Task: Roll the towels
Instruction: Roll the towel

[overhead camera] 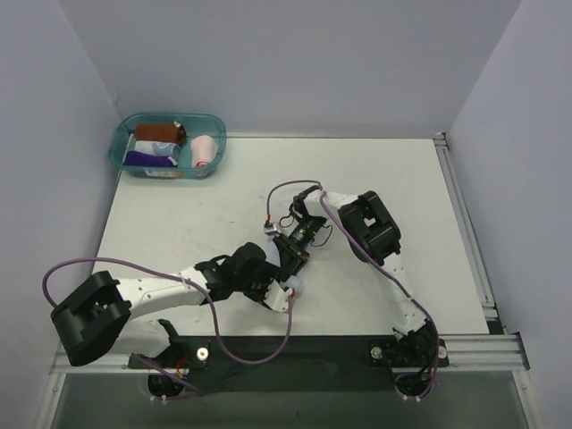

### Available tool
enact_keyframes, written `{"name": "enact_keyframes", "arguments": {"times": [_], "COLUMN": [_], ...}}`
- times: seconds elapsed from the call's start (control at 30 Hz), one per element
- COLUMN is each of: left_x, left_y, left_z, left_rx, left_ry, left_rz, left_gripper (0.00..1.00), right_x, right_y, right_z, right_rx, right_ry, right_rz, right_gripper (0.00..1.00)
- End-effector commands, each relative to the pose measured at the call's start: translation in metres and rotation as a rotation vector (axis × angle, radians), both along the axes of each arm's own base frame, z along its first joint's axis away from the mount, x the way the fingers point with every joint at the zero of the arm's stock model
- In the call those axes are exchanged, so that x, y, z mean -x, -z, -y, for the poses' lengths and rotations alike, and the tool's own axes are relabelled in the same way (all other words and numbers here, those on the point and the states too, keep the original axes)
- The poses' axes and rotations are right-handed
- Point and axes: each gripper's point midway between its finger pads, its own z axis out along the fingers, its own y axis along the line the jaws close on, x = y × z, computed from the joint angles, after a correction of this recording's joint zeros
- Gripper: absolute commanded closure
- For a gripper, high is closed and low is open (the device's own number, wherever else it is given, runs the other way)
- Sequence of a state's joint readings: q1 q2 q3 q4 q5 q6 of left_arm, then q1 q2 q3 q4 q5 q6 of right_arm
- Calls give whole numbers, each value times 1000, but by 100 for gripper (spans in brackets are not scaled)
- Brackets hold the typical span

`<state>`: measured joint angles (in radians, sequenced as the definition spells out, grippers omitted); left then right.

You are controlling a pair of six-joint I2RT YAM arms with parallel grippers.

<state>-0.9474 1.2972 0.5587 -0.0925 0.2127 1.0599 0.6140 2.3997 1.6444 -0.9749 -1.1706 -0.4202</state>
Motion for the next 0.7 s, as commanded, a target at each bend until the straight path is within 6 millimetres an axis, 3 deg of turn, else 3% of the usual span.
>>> {"name": "enact_keyframes", "arguments": {"times": [0.0,0.07,0.23,0.3,0.33,0.5,0.53,0.6,0.67], "left_x": [-9,-5,13,16,29,46,39,42,28], "left_y": [-12,-2,27,25,33,37,31,35,26], "left_z": [18,17,2,3,-6,-15,-12,-18,-16], "left_rx": [36,9,-118,-137,-187,-238,-225,-258,-242], "left_ry": [27,38,48,36,39,9,-26,-56,-124], "left_rz": [33,4,-139,-190,-268,-478,-509,-617,-689], "left_gripper": [37,41,75,83,89,97,98,100,100], "right_x": [2,3,-11,-20,-28,-72,-85,-100,-116], "right_y": [24,23,15,5,1,-40,-48,-65,-84], "right_z": [14,15,19,21,26,46,55,68,86], "right_rx": [75,75,86,87,96,92,98,108,106], "right_ry": [-60,-58,-16,10,41,161,206,237,279], "right_rz": [31,27,43,69,75,209,231,314,405], "right_gripper": [100,100,100,92,88,59,57,54,54]}}
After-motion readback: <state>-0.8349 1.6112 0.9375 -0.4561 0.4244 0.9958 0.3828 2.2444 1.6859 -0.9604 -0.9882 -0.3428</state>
